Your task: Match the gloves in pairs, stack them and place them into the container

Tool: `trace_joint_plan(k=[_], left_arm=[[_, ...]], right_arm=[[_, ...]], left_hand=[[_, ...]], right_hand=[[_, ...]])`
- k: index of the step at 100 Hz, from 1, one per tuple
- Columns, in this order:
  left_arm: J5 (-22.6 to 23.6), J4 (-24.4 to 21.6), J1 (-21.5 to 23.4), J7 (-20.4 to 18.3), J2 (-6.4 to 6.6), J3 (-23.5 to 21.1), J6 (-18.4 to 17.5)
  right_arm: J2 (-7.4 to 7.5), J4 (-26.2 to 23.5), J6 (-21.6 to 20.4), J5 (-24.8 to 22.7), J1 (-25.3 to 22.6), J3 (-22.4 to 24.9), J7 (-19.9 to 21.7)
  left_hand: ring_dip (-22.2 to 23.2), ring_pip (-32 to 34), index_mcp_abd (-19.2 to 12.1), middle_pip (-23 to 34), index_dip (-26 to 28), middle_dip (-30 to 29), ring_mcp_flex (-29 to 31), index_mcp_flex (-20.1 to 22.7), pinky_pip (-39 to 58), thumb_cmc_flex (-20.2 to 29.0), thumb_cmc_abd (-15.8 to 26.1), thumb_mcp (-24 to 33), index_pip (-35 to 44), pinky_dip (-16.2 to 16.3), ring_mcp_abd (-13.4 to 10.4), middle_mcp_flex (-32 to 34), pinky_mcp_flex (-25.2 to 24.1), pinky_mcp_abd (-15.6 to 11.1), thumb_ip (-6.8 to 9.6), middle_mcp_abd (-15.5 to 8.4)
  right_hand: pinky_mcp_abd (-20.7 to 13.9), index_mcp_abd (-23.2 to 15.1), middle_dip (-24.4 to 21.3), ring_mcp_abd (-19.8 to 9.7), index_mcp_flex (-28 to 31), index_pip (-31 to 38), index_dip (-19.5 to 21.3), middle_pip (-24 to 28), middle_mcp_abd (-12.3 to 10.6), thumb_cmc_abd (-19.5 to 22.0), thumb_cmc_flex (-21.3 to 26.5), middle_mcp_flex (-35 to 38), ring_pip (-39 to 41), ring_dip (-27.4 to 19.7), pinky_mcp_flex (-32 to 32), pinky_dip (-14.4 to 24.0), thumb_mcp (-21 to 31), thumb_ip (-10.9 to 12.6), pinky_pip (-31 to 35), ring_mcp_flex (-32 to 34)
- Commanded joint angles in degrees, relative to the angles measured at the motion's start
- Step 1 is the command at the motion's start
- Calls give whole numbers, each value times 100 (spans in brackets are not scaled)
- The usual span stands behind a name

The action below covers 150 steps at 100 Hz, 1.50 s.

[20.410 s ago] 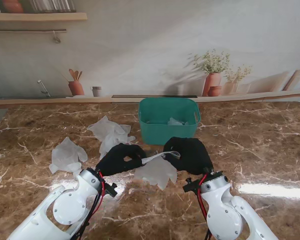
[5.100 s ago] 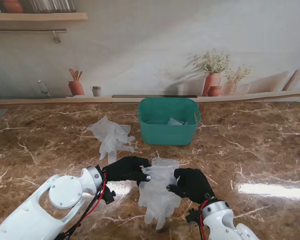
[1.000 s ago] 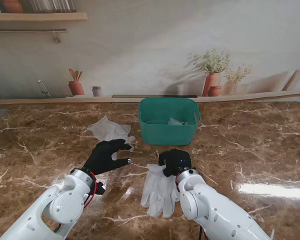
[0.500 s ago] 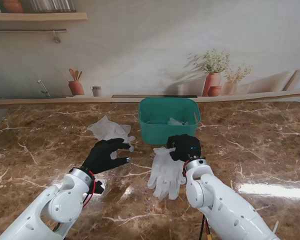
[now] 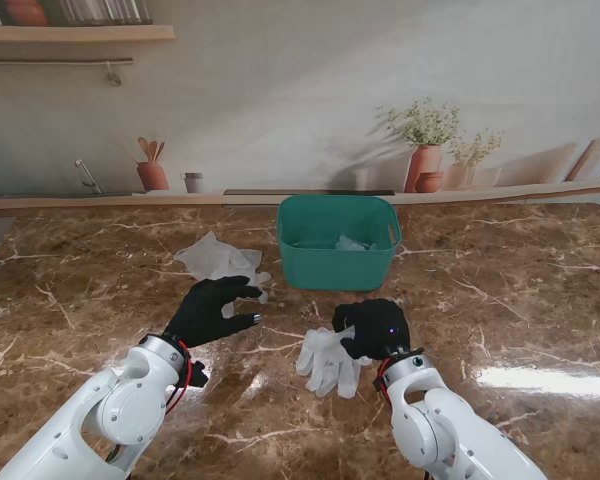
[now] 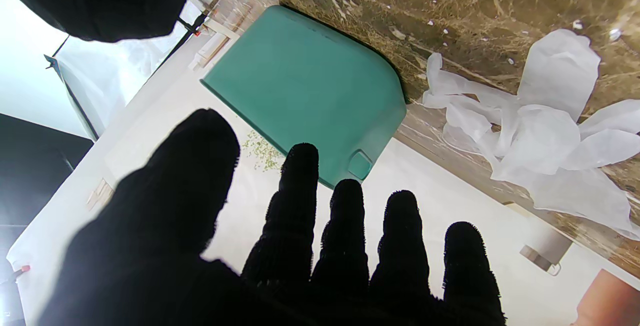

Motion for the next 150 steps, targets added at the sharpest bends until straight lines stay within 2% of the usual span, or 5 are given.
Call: trace_joint_plan(k=[1, 55, 75, 89, 150], left_arm=[[17, 8, 20, 6, 2, 23, -10], [8, 9, 11, 7, -1, 55, 21], [22, 3, 29, 18, 0, 27, 4], [50, -36, 77, 34, 2, -22, -12], [108, -153, 208, 27, 14, -170, -73]], right_arm=[[36, -21, -29, -24, -166, -49, 35], [326, -791, -646, -203, -671, 427, 1814], [315, -1345, -986, -372, -899, 802, 1744], [337, -1370, -1230, -551, -633, 801, 1728], [615, -252, -1952, -945, 1173, -641, 2960]], left_hand=[[-75, -189, -141, -122, 46, -63, 44, 65, -86, -8, 140, -272, 42, 85, -202, 129, -99, -42, 151, -139], [-73, -188, -140, -113, 45, -59, 36, 58, -161, 4, 139, -305, 38, 117, -190, 123, -100, -36, 158, -119], [-71, -185, -139, -111, 46, -59, 41, 58, -161, -5, 130, -311, 41, 138, -183, 131, -93, -35, 159, -106], [-72, -187, -137, -118, 46, -63, 41, 61, -159, -2, 136, -305, 41, 151, -188, 126, -93, -32, 160, -125], [-80, -199, -132, -132, 35, -72, 59, 56, -182, 16, 140, -304, 19, 162, -204, 139, -94, -35, 156, -162]], right_hand=[[-36, -75, 65, -110, -71, 16, -19, 16, -154, -58, -139, 29, 72, 113, -40, 178, 48, 50, -13, -124], [-174, 636, -1049, 25, -7, -2152, 16, -864, 7, 1435, -2544, -1236, -1140, -269, -1195, 598, -1150, 1005, -1194, -1574], [-128, 622, -1229, -4, 12, -2190, -120, -1015, 27, 2076, -2005, -1320, -1428, -439, -1224, 695, -2159, 1438, -1475, -1573], [-106, 374, -1319, -170, -737, -788, -1693, -1058, -57, 787, -788, -1347, -1606, -620, -1146, 423, 282, 596, -1867, -1333], [-237, 897, -2782, -385, -2748, -4274, -1675, -2118, 30, 600, 11, -4063, -3191, -2028, -2000, -242, 927, 1185, -3399, -3142]])
